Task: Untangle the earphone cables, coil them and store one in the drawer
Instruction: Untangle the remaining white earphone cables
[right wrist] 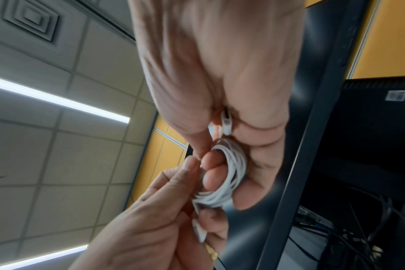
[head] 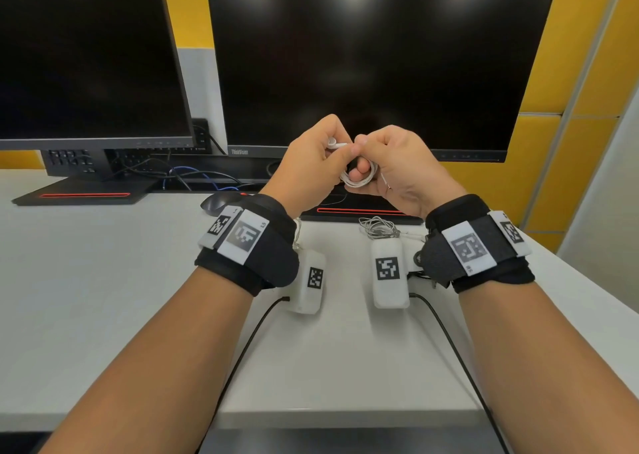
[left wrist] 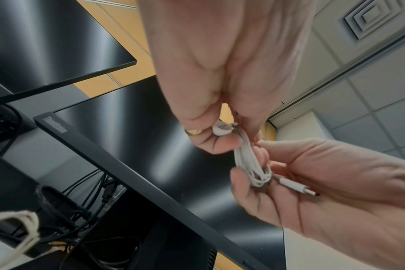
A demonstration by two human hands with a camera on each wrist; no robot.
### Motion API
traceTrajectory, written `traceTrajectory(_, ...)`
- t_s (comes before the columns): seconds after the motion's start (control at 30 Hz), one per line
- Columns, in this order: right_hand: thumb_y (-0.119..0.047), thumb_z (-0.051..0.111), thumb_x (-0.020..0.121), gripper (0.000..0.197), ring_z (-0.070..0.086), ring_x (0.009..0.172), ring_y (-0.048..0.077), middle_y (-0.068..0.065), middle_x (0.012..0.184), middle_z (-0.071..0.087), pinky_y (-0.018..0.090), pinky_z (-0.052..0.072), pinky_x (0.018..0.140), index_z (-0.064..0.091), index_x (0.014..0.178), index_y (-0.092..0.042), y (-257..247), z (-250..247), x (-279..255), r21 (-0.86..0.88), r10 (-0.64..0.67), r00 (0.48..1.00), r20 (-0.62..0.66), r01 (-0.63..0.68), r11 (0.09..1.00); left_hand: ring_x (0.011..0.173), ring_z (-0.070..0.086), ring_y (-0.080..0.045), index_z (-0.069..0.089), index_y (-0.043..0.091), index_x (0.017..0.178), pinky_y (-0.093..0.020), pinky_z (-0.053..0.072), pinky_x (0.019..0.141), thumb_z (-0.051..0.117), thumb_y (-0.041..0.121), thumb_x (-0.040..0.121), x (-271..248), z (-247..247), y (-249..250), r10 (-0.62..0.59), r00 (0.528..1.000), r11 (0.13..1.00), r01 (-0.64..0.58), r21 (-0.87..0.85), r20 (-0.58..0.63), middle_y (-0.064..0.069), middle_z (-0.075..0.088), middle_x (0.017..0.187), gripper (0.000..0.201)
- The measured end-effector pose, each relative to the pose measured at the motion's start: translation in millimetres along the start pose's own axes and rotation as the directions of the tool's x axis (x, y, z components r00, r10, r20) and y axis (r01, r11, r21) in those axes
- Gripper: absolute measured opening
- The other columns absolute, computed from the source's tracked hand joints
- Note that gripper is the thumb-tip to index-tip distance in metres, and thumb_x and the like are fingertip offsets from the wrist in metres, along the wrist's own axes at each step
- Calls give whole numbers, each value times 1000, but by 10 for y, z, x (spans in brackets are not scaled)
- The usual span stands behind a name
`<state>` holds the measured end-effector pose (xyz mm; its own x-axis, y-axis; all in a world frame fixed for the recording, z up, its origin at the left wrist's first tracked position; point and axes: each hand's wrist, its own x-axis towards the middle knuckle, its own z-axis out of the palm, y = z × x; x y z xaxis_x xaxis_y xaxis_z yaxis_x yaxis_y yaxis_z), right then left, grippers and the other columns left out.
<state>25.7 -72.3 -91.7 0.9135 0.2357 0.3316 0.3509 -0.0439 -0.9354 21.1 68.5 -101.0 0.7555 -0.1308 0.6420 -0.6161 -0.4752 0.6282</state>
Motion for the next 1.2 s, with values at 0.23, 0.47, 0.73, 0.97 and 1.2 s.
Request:
traceTrajectory(0.23,-13,47,102,26,63,82,10,7,90,61,28,58,75,62,124,-8,53,-16,8,-162,-12,1000,22,15,987,75,58,-19,51,18,87,-33,53,71,55,25,97,38,-29,-72,-26,998,999,28,39,-53,-5,60,82,13)
traceTrajectory(0.47,-23,44,104,27,59,89,19,9,100,66,33,53,85,70,109,-13,75,-93,6,-689,-44,999,26,50,723,65,65,-8,68,22,86,-18,55,63,65,24,92,55,-40,-98,-99,995,995,100,-7,19,2,68,77,7)
traceTrajectory(0.73,-20,44,104,25,53,78,12,2,90,63,28,49,73,69,106,-19,65,-212,-4,-745,18,998,64,36,666,75,68,-8,74,20,89,-17,56,70,69,14,88,67,-118,-118,-115,992,993,116,-12,51,2,71,81,8)
traceTrajectory(0.97,-18,50,100,24,62,77,12,10,97,70,26,53,67,69,87,-23,50,-181,7,-511,-22,998,60,50,858,78,66,-7,72,21,90,-20,55,74,68,20,89,66,-101,-112,-95,995,986,90,137,33,7,69,82,5)
traceTrajectory(1.2,-24,46,103,21,69,66,7,5,90,69,22,56,62,65,105,-14,67,-70,45,-475,-107,993,50,118,872,83,66,-11,74,18,105,-23,57,77,62,25,93,72,-65,-122,-85,996,994,86,65,-7,4,70,86,19)
